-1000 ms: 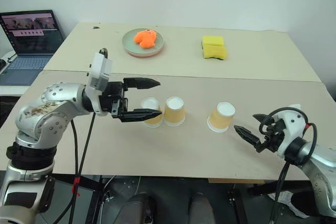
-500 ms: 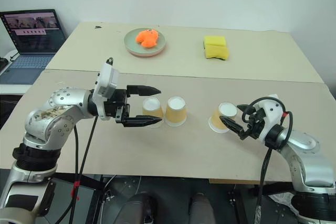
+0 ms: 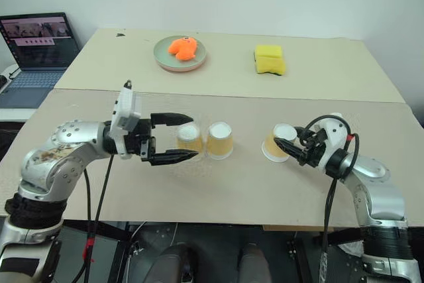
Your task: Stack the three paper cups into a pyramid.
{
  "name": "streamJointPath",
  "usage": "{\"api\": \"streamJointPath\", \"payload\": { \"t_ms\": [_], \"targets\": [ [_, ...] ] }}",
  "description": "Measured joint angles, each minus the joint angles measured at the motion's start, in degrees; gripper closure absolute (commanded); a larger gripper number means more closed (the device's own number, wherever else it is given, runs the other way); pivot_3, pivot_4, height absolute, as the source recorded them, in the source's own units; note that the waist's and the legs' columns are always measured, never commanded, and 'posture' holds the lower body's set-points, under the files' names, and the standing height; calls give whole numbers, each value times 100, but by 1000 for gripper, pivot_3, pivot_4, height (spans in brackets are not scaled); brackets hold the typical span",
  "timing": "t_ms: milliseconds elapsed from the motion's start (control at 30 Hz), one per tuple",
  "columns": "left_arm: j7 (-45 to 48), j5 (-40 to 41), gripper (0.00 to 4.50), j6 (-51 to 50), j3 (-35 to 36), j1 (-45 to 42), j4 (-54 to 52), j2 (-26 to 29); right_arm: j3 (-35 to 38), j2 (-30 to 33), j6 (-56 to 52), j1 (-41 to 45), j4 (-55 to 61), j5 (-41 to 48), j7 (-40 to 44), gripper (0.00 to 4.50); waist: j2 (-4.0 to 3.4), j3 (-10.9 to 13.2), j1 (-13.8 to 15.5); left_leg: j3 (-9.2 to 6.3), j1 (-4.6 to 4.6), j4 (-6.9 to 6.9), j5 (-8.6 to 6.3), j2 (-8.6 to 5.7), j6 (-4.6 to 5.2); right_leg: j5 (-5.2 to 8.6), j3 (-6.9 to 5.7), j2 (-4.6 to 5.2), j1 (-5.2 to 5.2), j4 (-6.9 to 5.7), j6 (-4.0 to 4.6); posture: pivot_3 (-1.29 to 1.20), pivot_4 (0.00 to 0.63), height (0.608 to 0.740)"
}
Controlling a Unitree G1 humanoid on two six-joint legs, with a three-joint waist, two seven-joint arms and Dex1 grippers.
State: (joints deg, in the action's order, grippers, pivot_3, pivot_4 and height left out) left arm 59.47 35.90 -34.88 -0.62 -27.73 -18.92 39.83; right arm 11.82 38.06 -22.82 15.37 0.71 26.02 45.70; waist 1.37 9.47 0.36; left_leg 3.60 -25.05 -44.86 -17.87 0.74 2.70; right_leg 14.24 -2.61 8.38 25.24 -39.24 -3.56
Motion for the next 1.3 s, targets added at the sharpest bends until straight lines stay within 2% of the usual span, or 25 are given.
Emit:
{"api": "streamJointPath", "payload": {
  "t_ms": [100,167,333,467,733,1300],
  "targets": [
    [-30,-16,0,4,180,237,2,133,-15,-30,-9,174,-46,0,-1,1898,-3,2,-1,0,0,0,0,-1,0,0,1,1,2,-3,0,0,150,673],
    [-72,-1,0,2,403,410,18,225,-60,-92,-48,578,-67,10,20,1898,-6,4,-28,1,0,0,0,0,0,-1,3,0,5,-4,1,0,150,673],
    [-227,20,0,-14,830,638,143,340,-261,-224,-311,2317,-125,376,297,1898,-19,13,-110,0,-5,7,2,1,-4,0,2,-1,22,-14,3,0,150,673],
    [-326,19,0,-10,885,755,141,335,-500,-316,-798,3519,-199,914,946,1898,-19,12,-92,-1,-13,10,5,1,-9,2,-4,0,24,-10,5,0,150,673],
    [-638,53,0,-10,972,1039,-146,189,-1402,-588,-1220,3711,-294,1063,1968,1898,-18,13,-65,0,-23,6,4,-3,-8,0,-6,6,29,-8,3,0,150,673],
    [-945,245,0,-13,1066,1083,-293,109,-1770,-968,-706,3884,-1197,432,2586,1898,-18,13,-105,7,-29,7,8,-3,-14,0,-1,6,47,-18,3,0,150,673]
  ]
}}
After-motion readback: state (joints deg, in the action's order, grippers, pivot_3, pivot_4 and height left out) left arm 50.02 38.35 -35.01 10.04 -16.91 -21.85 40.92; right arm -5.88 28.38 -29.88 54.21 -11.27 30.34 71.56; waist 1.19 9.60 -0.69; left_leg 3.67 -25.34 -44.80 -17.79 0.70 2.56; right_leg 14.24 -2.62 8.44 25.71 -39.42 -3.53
